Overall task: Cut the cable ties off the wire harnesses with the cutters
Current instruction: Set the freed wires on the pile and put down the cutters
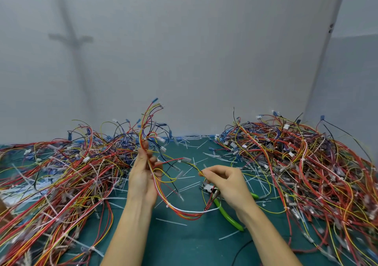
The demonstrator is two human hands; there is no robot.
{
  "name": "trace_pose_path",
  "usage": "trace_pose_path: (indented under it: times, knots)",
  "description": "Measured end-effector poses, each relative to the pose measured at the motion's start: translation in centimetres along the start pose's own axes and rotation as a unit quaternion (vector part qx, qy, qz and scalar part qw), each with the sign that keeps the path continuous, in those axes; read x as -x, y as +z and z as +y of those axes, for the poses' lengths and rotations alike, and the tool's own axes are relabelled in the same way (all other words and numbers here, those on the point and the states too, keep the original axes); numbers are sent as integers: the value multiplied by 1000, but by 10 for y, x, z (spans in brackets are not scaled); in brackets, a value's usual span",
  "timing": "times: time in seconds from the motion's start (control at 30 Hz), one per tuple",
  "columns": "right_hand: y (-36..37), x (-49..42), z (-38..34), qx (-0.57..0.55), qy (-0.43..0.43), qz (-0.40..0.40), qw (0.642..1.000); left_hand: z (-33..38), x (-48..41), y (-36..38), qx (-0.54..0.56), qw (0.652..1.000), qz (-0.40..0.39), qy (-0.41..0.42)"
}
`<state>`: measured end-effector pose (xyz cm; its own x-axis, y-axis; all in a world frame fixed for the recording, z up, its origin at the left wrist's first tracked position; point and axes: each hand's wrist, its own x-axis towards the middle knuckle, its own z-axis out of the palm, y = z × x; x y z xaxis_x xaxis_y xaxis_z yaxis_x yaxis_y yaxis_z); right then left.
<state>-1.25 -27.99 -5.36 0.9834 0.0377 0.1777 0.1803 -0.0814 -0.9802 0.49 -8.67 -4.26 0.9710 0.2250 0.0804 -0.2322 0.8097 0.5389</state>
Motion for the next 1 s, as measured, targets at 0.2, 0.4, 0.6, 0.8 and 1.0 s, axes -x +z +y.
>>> trace_pose_path:
  times: [0.2,0.4,0.6,0.8,1.0]
  knots:
    - [1,0,1,-4,13,12,1000,0,-1,-3,-9,1000,-4,-21]
    - [-3,-1,-2,-160,57,18,985,-5,-3,-3,9,998,-22,-56]
    - [-6,-4,-2,-242,71,35,967,-6,1,1,5,995,-44,-85]
    - [-5,-3,1,-225,71,83,968,-2,4,3,45,991,-49,-114]
    - [-6,-5,6,-210,72,112,969,-3,3,4,44,992,-51,-103]
